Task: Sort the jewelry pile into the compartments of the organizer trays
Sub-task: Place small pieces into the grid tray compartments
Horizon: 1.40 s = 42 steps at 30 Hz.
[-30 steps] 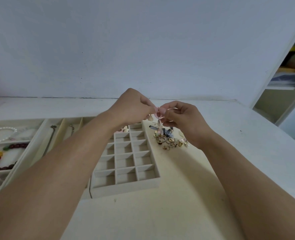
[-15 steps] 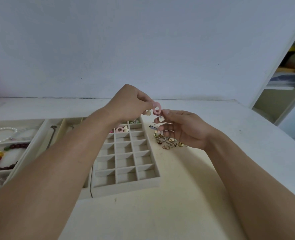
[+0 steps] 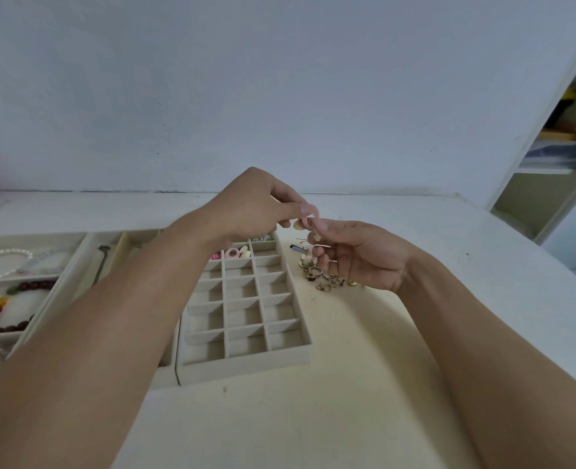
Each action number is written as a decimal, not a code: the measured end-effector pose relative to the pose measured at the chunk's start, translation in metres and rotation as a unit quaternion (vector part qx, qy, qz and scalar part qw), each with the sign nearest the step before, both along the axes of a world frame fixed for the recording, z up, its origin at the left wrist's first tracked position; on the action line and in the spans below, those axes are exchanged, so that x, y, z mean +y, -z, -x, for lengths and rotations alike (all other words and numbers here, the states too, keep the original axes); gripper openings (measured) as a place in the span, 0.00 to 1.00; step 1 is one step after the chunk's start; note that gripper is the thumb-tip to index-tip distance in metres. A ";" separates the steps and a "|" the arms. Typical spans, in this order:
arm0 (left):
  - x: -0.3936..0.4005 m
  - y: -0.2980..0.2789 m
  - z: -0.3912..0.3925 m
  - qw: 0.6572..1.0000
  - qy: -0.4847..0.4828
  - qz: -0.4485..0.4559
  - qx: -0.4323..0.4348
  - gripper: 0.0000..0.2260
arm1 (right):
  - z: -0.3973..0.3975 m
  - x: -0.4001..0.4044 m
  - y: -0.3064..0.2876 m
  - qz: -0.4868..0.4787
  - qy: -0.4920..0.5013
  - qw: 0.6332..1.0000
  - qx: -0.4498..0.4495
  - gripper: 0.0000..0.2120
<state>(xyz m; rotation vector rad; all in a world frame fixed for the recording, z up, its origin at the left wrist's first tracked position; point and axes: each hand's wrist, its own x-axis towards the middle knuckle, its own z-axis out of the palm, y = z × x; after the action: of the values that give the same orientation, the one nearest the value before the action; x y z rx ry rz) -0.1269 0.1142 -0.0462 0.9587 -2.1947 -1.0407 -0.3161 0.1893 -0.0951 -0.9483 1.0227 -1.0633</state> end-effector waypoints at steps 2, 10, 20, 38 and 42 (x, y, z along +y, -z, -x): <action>0.001 0.001 0.001 1.000 0.016 0.000 0.007 0.04 | -0.001 0.000 0.000 -0.005 0.001 1.000 -0.011 0.07; 0.002 -0.004 -0.002 0.999 0.037 0.008 0.009 0.06 | 0.002 -0.003 0.001 -0.020 -0.043 0.995 -0.083 0.15; 0.002 -0.004 -0.007 0.998 0.058 0.030 0.009 0.05 | 0.006 -0.001 0.000 -0.025 -0.028 0.994 -0.102 0.22; -0.004 0.004 -0.007 0.998 0.041 0.034 -0.027 0.04 | -0.001 0.001 -0.004 -0.019 0.001 0.999 -0.032 0.09; -0.004 0.003 -0.006 0.999 0.029 0.017 -0.038 0.09 | -0.009 0.001 -0.006 0.016 0.049 0.998 0.031 0.10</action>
<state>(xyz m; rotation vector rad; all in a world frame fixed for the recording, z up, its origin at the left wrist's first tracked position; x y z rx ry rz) -0.1208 0.1105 -0.0492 0.9386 -2.3087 -1.0044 -0.3074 0.1900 -0.0889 -0.9708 1.1154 -1.1403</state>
